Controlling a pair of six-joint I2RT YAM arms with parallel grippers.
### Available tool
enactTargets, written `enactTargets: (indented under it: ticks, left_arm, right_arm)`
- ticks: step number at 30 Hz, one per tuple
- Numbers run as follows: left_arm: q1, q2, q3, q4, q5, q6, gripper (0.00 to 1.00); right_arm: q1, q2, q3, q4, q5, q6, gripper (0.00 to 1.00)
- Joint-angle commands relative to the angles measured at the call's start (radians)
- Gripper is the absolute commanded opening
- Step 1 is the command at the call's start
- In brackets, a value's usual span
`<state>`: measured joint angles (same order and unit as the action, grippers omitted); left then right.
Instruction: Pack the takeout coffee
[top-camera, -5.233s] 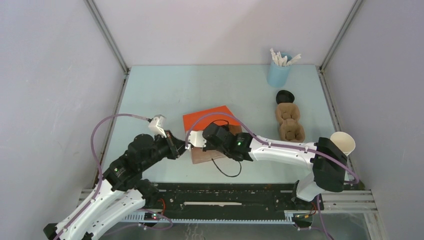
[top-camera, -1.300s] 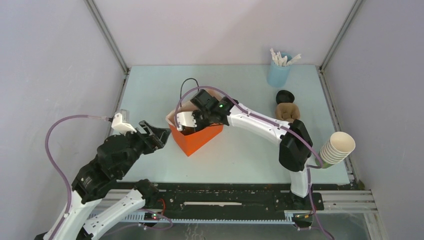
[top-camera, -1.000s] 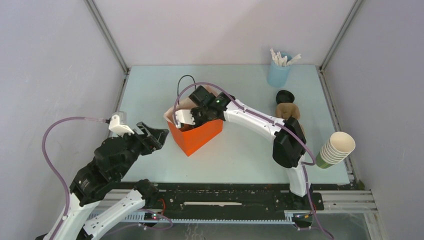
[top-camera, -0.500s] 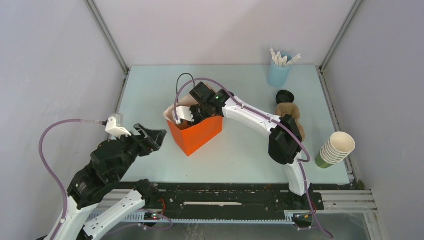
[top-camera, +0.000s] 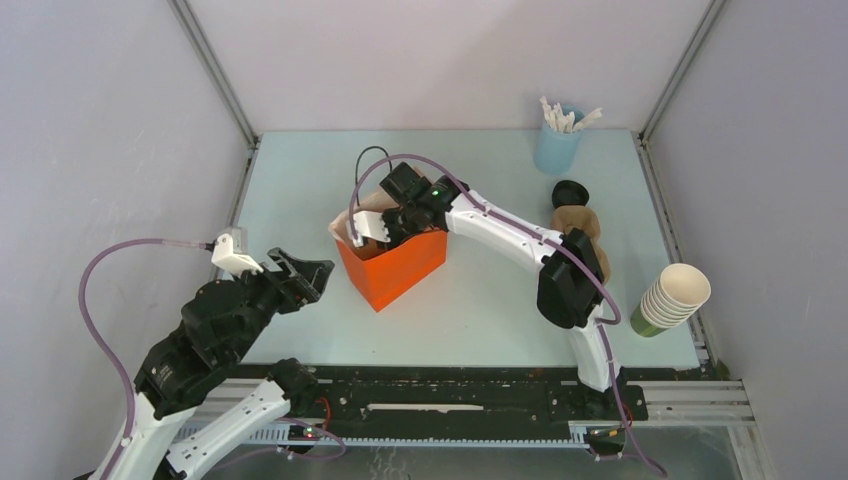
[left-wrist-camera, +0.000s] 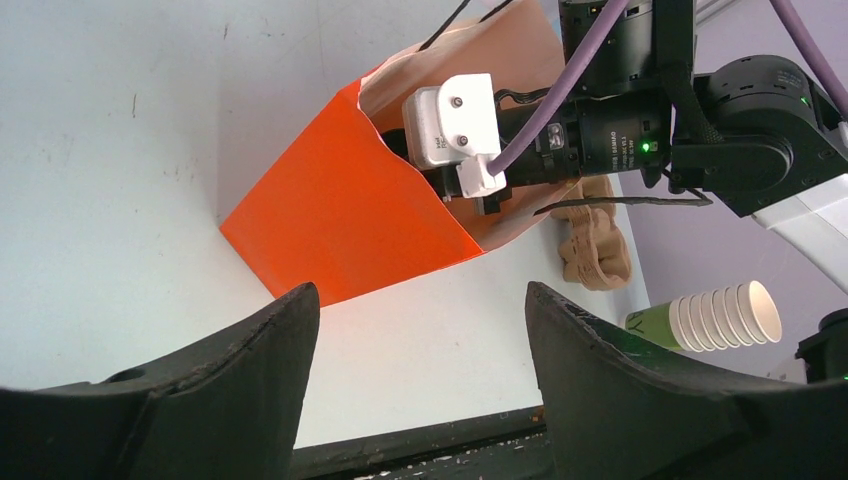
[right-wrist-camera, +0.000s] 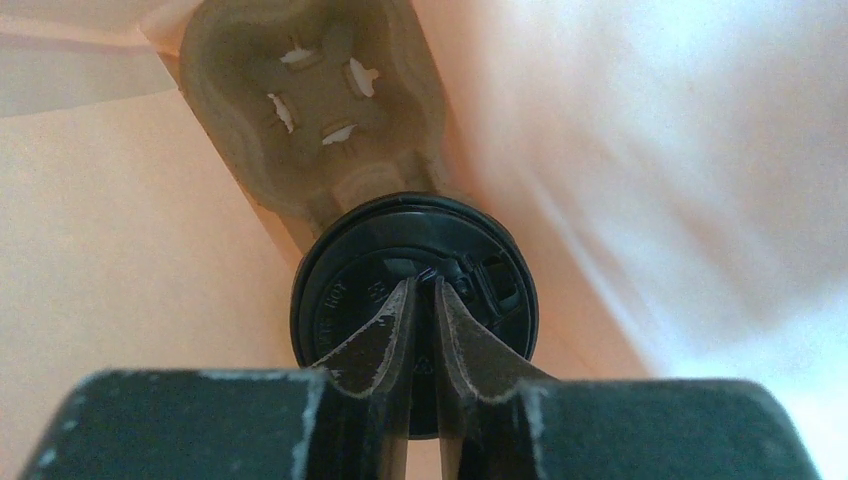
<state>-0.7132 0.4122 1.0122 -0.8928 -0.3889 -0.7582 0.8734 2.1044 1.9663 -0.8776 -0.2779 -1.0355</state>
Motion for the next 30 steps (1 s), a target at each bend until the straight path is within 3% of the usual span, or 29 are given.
enactTargets:
  ticks: [1,5,12,18,24,30]
  left_arm:
    - [0.000,0.001,0.000,0.019,-0.006,0.023,0.80]
    - [-0.001,-0.001,0.004,0.007,-0.015,0.025,0.80]
    - [-0.002,-0.001,0.006,0.008,-0.005,0.024,0.80]
    - [-0.001,0.000,-0.001,0.019,0.011,0.016,0.80]
    - [-0.001,0.002,-0.005,0.023,0.018,0.014,0.80]
    - [-0.002,0.007,-0.013,0.029,0.027,0.014,0.80]
  right_arm:
    - [-0.037,0.061,-0.047,-0.052,-0.007,0.008,0.19]
    - [-0.049,0.100,-0.051,-0.056,-0.024,0.020,0.19]
    - [-0.034,0.003,0.033,-0.053,0.017,0.035,0.22]
    - [-0.021,-0.059,0.040,-0.025,0.061,0.049,0.31]
    - [-0.015,-0.099,0.043,-0.022,0.053,0.060,0.49]
    - [-0.004,-0.144,0.052,-0.024,0.065,0.069,0.54]
